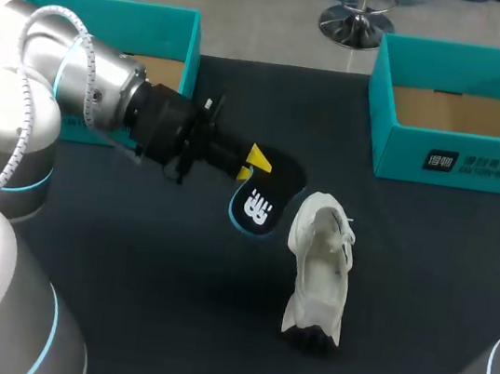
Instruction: Take the shoe out of the shoebox, open the shoe tongue, remove and reinsert the insole, then place the shoe into the shoebox
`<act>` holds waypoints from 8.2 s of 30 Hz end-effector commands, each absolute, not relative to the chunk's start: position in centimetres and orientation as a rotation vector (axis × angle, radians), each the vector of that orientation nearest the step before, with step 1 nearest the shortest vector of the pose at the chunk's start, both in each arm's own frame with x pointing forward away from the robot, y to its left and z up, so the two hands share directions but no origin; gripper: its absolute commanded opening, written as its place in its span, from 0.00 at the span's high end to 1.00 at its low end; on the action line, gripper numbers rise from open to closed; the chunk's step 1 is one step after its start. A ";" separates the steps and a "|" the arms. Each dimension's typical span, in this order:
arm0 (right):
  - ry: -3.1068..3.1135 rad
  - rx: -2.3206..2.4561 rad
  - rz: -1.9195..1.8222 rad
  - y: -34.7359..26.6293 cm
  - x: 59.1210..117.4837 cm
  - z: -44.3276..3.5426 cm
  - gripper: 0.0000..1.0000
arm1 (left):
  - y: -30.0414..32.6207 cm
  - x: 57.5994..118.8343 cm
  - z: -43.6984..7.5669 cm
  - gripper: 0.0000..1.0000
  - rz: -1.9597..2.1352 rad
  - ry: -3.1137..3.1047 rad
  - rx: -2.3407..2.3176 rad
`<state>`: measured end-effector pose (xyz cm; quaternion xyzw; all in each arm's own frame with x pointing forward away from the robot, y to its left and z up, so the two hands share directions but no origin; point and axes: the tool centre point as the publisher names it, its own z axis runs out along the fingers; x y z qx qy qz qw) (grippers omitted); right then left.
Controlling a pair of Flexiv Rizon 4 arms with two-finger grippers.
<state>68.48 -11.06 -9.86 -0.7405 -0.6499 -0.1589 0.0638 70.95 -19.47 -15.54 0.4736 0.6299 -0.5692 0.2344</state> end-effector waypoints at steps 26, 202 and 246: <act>-1.956 -2.217 -0.432 -10.9 69.1 -9.7 0.00 | -27.2 63.1 -21.3 1.00 -1.654 1.984 1.405; -1.956 -2.217 -0.432 -10.9 69.1 -9.7 0.00 | -26.8 69.8 -32.5 0.58 -1.412 1.787 1.459; -1.956 -2.217 -0.432 -10.9 69.1 -9.7 0.00 | -27.6 70.9 -34.4 0.89 -1.306 1.830 1.472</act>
